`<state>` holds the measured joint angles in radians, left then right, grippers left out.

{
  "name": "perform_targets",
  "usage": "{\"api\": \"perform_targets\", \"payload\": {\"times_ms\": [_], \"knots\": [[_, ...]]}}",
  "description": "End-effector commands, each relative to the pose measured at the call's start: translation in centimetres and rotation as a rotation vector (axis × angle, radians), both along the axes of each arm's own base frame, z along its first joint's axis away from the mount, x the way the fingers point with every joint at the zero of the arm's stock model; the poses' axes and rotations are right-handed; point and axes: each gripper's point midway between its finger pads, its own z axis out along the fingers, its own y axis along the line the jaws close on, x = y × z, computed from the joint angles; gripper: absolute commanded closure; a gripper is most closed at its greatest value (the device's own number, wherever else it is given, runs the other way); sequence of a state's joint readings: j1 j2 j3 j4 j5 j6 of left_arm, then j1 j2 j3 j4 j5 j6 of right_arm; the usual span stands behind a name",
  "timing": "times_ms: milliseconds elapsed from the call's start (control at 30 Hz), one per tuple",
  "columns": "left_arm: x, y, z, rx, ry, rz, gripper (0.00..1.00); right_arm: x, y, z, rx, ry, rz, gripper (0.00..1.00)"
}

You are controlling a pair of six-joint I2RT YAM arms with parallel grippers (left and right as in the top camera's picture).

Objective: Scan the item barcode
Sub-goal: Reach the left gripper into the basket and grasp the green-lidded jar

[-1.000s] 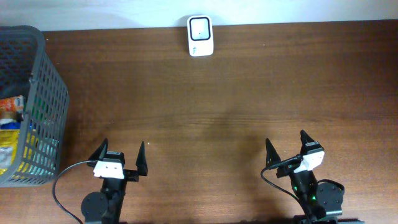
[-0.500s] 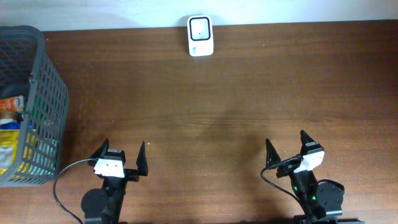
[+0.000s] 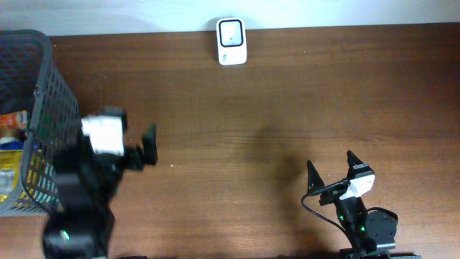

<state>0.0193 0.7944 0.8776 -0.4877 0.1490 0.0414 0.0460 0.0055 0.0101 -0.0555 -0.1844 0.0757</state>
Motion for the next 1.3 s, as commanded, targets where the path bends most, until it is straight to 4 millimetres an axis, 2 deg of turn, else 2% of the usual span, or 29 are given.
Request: {"api": "perform_targets", "payload": {"times_ms": [0, 100, 200, 333, 433, 500, 600, 733, 767, 867, 900, 967, 1100, 1267], "knots": [[2.9, -0.1, 3.9, 0.001, 0.156, -0.016, 0.01, -0.1, 0.3, -0.4, 0.007, 0.012, 0.012, 0.02], [4.7, 0.0, 6.1, 0.002, 0.279, -0.019, 0.01, -0.1, 0.3, -0.4, 0.007, 0.012, 0.012, 0.02], [6.3, -0.1, 7.4, 0.027, 0.322, -0.044, 0.01, -0.1, 0.3, -0.4, 0.007, 0.012, 0.012, 0.02], [9.7, -0.5, 6.4, 0.012, 0.331, -0.066, 0.01, -0.1, 0.3, -0.4, 0.007, 0.012, 0.012, 0.02], [11.6, 0.2, 7.6, 0.007, 0.264, -0.037, 0.01, -0.1, 0.3, -0.4, 0.007, 0.012, 0.012, 0.02], [12.5, 3.6, 10.1, -0.017, 0.192, 0.139, 0.01, -0.1, 0.3, -0.4, 0.007, 0.012, 0.012, 0.02], [12.0, 9.4, 13.8, -0.045, 0.092, 0.374, 0.00, -0.1, 0.3, -0.4, 0.007, 0.012, 0.012, 0.02], [9.1, 17.7, 18.2, -0.125, -0.044, 0.649, 0.02, -0.1, 0.3, -0.4, 0.007, 0.012, 0.012, 0.02], [7.4, 21.6, 18.6, -0.170, -0.076, 0.765, 0.02, -0.1, 0.3, -0.4, 0.007, 0.012, 0.012, 0.02], [5.4, 26.0, 17.0, -0.205, -0.041, 0.884, 0.02, -0.1, 0.3, -0.4, 0.007, 0.012, 0.012, 0.02], [4.6, 27.8, 15.5, -0.212, 0.005, 0.935, 0.01, -0.1, 0.3, -0.4, 0.007, 0.012, 0.012, 0.02], [4.0, 29.7, 13.0, -0.227, 0.085, 0.986, 0.01, -0.1, 0.3, -0.4, 0.007, 0.012, 0.012, 0.02], [4.4, 31.8, 7.0, -0.289, 0.262, 1.006, 0.00, -0.1, 0.3, -0.4, 0.007, 0.012, 0.012, 0.02], [5.5, 33.0, -1.1, -0.331, 0.502, 1.017, 0.01, 0.0, 0.3, -0.4, 0.007, 0.012, 0.012, 0.02]]}}
